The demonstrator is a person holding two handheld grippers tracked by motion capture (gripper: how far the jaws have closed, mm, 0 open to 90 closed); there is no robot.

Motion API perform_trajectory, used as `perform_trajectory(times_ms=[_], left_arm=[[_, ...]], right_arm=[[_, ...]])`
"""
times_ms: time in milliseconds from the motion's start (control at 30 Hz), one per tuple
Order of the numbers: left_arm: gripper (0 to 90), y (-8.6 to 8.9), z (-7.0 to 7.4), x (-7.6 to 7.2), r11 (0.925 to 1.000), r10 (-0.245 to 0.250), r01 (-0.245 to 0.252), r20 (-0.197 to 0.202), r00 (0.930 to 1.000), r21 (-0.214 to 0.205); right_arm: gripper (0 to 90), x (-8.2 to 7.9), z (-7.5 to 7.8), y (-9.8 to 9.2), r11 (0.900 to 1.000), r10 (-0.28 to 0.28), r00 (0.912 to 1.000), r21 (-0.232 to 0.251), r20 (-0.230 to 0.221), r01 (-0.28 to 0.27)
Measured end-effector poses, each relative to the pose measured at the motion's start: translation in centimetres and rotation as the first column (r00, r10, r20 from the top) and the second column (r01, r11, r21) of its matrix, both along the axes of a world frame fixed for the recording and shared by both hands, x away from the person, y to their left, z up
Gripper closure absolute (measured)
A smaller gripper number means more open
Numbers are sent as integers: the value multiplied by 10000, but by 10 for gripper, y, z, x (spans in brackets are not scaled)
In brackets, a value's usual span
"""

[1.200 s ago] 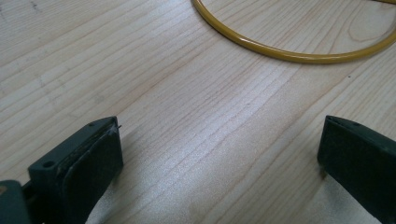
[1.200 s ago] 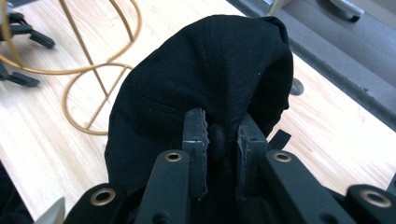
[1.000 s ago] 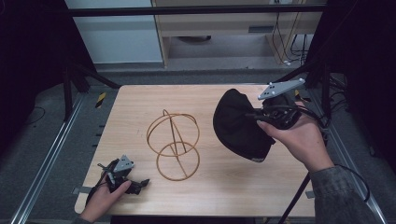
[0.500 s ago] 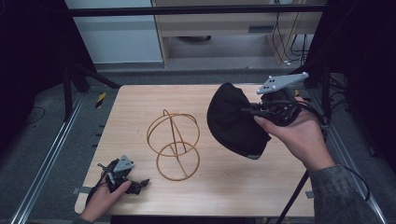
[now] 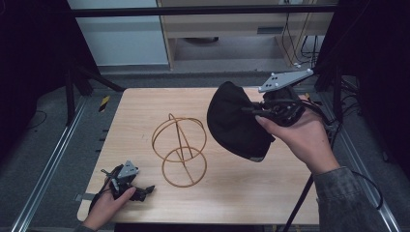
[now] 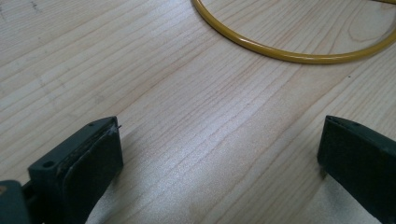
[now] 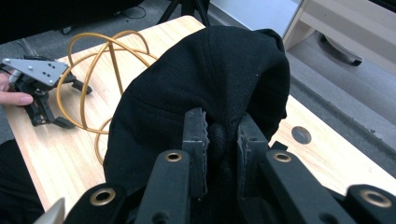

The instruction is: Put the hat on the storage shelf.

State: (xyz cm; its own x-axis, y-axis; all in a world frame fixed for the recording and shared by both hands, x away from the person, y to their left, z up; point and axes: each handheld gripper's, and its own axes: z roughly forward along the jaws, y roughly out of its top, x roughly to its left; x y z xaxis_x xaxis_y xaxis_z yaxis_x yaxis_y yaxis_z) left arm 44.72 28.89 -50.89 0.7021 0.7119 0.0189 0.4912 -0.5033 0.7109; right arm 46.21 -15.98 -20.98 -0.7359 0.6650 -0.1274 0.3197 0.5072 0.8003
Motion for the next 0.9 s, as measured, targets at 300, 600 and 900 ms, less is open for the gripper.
perform_trajectory(times_ms=[300, 600, 900], left_arm=[[0, 0, 0, 0, 10000, -5, 5, -3, 10000, 5], [0, 0, 0, 0, 10000, 18, -18, 1, 10000, -17], [0, 0, 0, 0, 10000, 14, -14, -10, 10000, -6]], right_arm=[[777, -2, 5, 15, 9990, 353, 9993, 270, 112, -356], [777, -6, 15, 28, 9968, 666, 9974, 428, 283, -678], [775, -3, 22, 52, 9919, 1115, 9932, 580, 340, -1133]])
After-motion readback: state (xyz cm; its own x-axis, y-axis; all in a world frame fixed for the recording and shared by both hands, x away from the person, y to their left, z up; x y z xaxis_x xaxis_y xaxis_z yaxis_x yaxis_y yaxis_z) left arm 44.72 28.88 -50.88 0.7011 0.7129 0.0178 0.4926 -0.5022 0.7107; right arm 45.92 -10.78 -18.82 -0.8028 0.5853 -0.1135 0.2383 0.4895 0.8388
